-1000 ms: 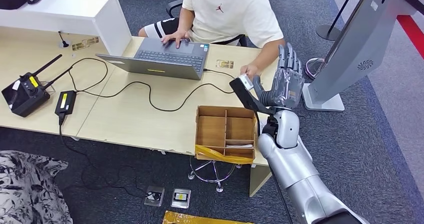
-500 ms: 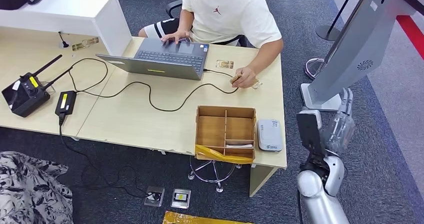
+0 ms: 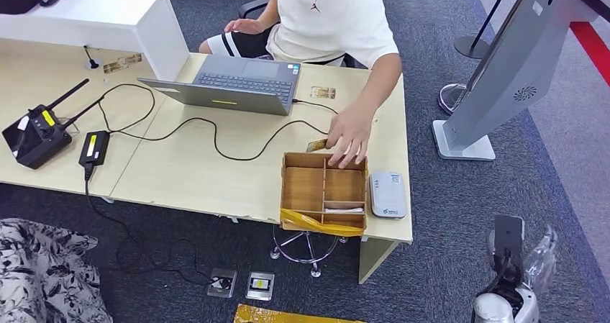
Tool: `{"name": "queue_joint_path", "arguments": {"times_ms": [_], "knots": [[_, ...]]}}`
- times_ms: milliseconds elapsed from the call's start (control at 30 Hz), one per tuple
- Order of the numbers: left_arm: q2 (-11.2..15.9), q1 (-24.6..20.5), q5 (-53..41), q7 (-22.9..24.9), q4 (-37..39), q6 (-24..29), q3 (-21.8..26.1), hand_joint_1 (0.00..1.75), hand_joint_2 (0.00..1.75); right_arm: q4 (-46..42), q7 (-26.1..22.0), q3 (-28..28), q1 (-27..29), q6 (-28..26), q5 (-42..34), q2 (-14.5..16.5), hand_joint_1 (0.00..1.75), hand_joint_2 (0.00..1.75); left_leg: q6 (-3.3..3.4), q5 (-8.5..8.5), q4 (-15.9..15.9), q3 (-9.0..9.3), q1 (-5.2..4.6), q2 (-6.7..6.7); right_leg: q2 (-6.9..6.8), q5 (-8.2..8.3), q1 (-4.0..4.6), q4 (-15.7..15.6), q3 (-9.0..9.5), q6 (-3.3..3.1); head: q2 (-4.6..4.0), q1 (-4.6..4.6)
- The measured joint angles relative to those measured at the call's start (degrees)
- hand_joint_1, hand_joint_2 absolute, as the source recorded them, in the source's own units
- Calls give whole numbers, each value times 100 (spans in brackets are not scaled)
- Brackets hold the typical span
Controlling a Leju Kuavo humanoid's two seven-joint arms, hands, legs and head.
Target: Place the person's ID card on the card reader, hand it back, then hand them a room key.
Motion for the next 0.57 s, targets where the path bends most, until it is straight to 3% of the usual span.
{"name": "queue_joint_path", "arguments": {"times_ms": [100,233,367,567], "knots": [[-21,-7,154,-44,-26,0,0,0,175,880,199,-16,-29,24,-71,45,0,175,0,0,-1,-3,1,-4,-1,-2,1,0,-1,-1,0,1],[-23,-14,179,-114,-8,0,0,0,175,1979,838,-1,39,204,50,246,0,175,0,-1,-1,-7,4,-10,-9,-7,5,0,-2,-2,0,0],[-22,-15,-236,81,16,0,0,0,175,2740,1389,182,245,383,822,531,0,175,-2,-2,-3,-11,7,-13,-15,-8,8,2,-3,-3,0,0],[-24,-24,-563,352,45,0,0,0,175,3263,1520,616,357,500,1199,817,0,175,-2,-1,-3,-9,7,-10,-13,-7,9,2,-1,-3,0,-1]]}}
